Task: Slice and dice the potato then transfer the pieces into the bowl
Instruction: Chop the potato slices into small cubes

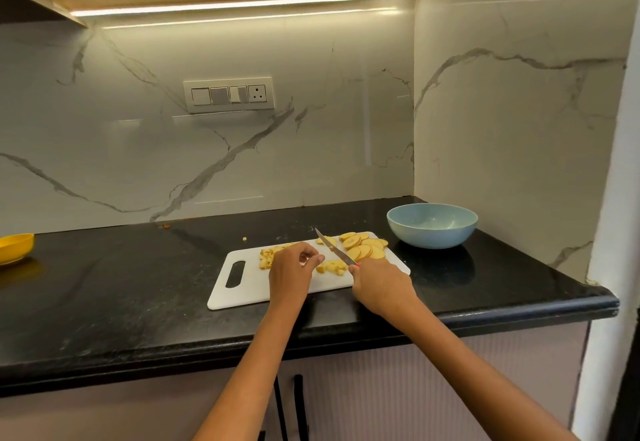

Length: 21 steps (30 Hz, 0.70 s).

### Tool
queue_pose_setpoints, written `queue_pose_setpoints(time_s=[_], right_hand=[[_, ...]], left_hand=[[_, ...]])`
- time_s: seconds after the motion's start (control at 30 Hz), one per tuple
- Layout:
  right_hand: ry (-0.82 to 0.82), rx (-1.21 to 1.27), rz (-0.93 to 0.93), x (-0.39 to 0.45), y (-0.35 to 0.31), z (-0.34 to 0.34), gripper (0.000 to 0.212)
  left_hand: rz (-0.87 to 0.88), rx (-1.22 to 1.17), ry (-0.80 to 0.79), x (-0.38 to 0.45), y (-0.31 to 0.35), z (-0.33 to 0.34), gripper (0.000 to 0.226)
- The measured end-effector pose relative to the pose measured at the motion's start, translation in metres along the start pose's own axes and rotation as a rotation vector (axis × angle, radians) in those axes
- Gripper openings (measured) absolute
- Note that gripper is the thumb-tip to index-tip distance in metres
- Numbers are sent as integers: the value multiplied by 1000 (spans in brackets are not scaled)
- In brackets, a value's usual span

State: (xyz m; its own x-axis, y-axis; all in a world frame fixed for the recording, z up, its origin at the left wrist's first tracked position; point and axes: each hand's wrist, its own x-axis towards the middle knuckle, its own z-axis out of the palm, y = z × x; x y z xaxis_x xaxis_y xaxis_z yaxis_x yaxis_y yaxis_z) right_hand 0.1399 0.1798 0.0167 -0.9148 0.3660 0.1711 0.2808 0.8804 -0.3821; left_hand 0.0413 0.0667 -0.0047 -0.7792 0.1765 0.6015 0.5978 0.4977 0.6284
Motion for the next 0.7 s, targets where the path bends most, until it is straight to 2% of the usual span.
queue_pose_setpoints(time_s=[0.17, 0.3, 0.47, 0.7], right_hand=[[-32, 70, -17, 4, 1, 4, 33], [-35, 78, -20, 4, 1, 4, 32], [-34, 66, -26, 4, 0, 6, 32], [-36, 161, -33, 8, 1, 5, 36]], left_hand=[[-65, 42, 66, 0, 2, -3, 29], [-76, 78, 77, -1, 3, -3, 22], [-70, 54, 77, -2, 5, -4, 24], [-176, 69, 102, 0, -1, -3, 14]])
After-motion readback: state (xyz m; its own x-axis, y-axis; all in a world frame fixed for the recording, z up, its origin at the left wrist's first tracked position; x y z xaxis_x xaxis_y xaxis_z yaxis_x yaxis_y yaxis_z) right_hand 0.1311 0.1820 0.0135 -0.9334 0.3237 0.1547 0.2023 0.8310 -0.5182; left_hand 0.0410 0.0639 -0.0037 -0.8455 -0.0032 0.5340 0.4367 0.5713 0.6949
